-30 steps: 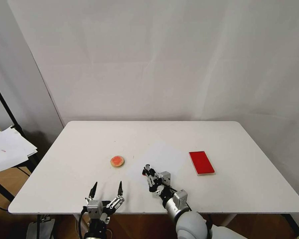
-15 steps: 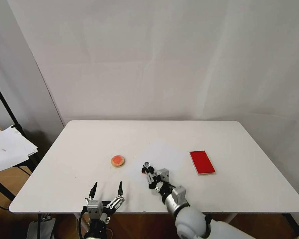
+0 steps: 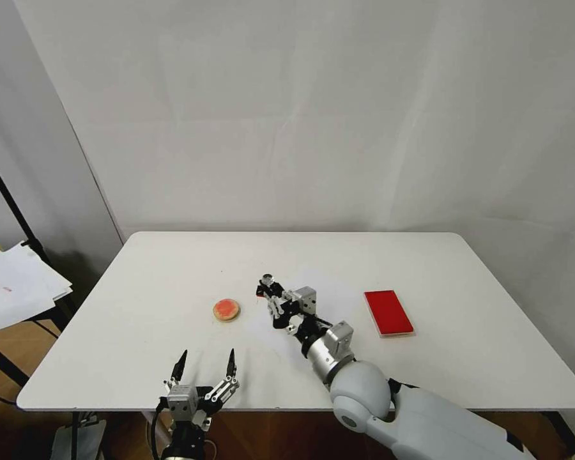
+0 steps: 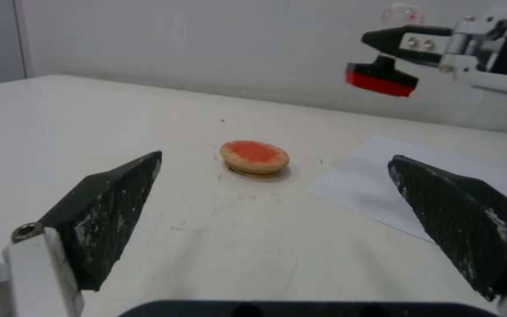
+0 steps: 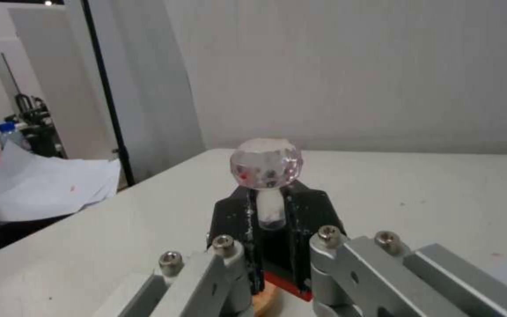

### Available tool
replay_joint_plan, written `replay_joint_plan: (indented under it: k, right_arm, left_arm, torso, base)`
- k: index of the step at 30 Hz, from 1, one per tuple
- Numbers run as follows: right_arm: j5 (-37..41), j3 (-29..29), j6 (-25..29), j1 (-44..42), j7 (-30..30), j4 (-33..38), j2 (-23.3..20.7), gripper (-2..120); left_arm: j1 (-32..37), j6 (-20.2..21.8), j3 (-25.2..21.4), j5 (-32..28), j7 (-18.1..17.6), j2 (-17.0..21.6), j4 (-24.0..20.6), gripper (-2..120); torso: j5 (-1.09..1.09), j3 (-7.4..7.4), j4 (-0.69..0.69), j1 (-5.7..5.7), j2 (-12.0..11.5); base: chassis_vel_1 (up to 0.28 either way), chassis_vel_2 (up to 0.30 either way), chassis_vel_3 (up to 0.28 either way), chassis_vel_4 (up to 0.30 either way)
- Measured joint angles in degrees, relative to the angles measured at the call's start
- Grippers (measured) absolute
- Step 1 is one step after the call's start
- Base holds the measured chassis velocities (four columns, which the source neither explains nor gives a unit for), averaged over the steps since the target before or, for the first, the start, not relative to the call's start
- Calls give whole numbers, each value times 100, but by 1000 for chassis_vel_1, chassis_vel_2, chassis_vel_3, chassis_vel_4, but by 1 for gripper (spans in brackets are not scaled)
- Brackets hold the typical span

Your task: Pick up the stamp from the ink pad and place it onto another ink pad.

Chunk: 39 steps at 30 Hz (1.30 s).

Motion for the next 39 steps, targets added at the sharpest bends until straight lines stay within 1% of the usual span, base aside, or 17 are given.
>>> replay_joint_plan:
  k: [1,3,4,9,10,14,21,39]
  right_arm:
    - [78,-116,25,83,-20,-170,163,8]
    - [165,-232,49,179,-46,-368,355,8]
    - [165,-232,49,179,-46,-368,355,8]
    - [285,-484,130,479,-152,-847,694,8]
    - [285,-484,130,479,-152,-847,694,8]
    - [331,-557,204,595,-254,-1241,914,8]
    - [349,-569,298,590,-334,-1673,1104,8]
    - [369,-586,308,615,-334,-1890,1316,8]
  left_arm:
    - [0,0,0,0,0,1,0,102]
    - [0,0,0,0,0,0,0,102]
    - [0,0,0,0,0,0,0,102]
    - [0,0,0,0,0,0,0,102]
    - [0,0,0,0,0,0,0,102]
    - [0,0,-1,0,0,0,0,102]
    - [0,0,0,0,0,0,0,102]
    - [0,0,0,0,0,0,0,102]
  torso:
    - [0,0,0,-1,0]
    - [0,0,1,-1,0]
    - [0,0,1,-1,0]
    - [0,0,0,-1,1]
    - [0,0,0,-1,1]
    - [-1,0,0,-1,1]
    - [-1,0,0,-1,1]
    - [-1,0,0,-1,1]
  base:
    - [0,0,0,0]
    - [0,0,0,0]
    - [0,0,0,0]
    - [0,0,0,0]
    - [0,0,0,0]
    - [0,0,0,0]
    - [0,0,0,0]
    - [0,0,0,0]
